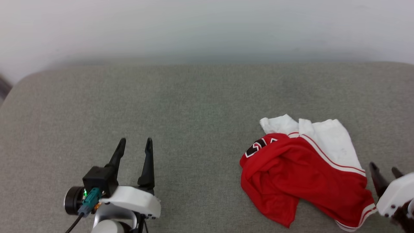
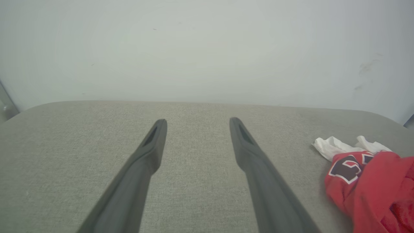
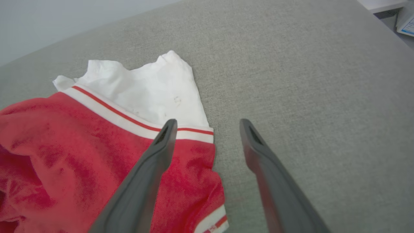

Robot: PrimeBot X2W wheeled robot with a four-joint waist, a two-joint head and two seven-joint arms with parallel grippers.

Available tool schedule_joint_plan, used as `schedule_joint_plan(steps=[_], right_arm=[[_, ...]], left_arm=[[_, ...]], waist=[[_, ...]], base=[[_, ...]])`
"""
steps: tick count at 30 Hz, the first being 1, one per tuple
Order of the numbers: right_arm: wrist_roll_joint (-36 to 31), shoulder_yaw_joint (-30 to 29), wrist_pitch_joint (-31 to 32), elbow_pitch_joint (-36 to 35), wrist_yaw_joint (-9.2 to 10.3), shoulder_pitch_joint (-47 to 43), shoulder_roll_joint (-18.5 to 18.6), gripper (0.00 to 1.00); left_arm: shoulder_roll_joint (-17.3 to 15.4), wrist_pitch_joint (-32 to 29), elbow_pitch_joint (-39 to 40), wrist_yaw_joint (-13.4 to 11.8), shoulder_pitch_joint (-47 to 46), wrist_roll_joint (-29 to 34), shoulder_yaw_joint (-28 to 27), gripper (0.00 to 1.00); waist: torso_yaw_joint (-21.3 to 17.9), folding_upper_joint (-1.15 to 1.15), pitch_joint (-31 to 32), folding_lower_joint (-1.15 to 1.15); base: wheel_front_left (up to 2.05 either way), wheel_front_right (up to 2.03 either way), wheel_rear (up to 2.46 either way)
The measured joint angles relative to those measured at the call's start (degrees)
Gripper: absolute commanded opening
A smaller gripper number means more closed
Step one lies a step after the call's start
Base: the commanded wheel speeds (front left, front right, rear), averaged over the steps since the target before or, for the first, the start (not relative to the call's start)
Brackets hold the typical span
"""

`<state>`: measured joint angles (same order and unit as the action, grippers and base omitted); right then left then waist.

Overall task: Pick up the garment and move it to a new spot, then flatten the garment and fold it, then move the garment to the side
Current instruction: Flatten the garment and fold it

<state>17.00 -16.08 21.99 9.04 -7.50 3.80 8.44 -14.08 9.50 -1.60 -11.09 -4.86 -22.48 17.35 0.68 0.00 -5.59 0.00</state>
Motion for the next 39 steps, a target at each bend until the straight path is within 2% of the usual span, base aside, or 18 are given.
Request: schedule_joint_plan(steps=[4,10,16,21,22,23,24,28,32,35,39], right_arm=[[2.0,-0.5,7.4,4.3,0.00,7.7,3.4,1.00],[3.9,1.9,18.0,9.6,-0.01,18.1,8.3,1.00],[4.6,5.6,25.0,12.8,-0.01,23.9,11.8,1.00],[4.9,6.8,30.3,15.1,-0.01,27.0,13.1,1.00],[5.0,6.8,31.3,15.4,-0.01,27.4,13.1,0.74],[4.7,7.1,31.8,15.4,0.00,27.5,13.3,0.22],[4.7,7.2,31.8,15.3,0.00,27.6,13.2,0.00],[4.5,8.5,30.1,14.0,0.00,27.2,12.9,0.00],[3.2,9.8,26.4,9.1,0.00,26.8,13.2,0.00],[2.5,8.8,23.9,4.4,0.00,26.4,13.6,0.00],[2.0,4.1,22.4,-1.5,-0.01,22.1,13.5,0.00]], left_arm=[[0.8,0.8,0.4,0.5,-3.2,0.6,0.9,1.00],[2.4,2.3,0.0,1.2,-7.6,1.4,2.4,1.00],[3.6,3.4,-0.8,1.5,-9.9,1.6,2.7,1.00],[3.8,3.9,-1.9,1.8,-10.7,1.6,2.7,1.00],[3.8,4.0,-2.2,1.8,-10.7,1.6,2.7,1.00],[3.8,4.1,-2.5,1.8,-10.7,1.5,2.7,1.00],[3.8,4.1,-2.9,1.8,-10.7,1.5,2.6,1.00],[3.8,4.6,-3.9,1.7,-10.7,1.1,2.0,1.00],[3.4,4.7,-4.3,1.5,-9.9,1.0,1.3,1.00],[2.9,4.6,-4.5,1.4,-9.1,0.7,1.1,1.00],[2.2,4.5,-4.3,1.0,-7.9,0.5,0.8,1.00]], waist=[[1.0,0.00,-3.5,0.00],[3.2,0.00,-9.4,0.01],[5.7,0.00,-13.8,0.01],[6.9,0.00,-16.0,0.01],[7.0,0.00,-16.1,0.01],[7.1,0.00,-16.1,0.01],[7.1,0.00,-16.0,0.01],[6.6,0.00,-14.8,0.01],[5.4,0.00,-12.9,0.01],[4.1,0.00,-11.2,0.01],[2.3,0.00,-8.9,0.01]], base=[[0.00,0.00,0.00],[0.00,0.00,0.00],[0.00,0.00,0.00],[0.00,0.00,0.00],[0.00,0.00,0.00],[0.00,0.00,0.00],[0.00,0.00,0.00],[0.00,0.00,0.00],[0.00,0.00,0.00],[0.00,0.00,0.00],[0.00,0.00,0.00]])
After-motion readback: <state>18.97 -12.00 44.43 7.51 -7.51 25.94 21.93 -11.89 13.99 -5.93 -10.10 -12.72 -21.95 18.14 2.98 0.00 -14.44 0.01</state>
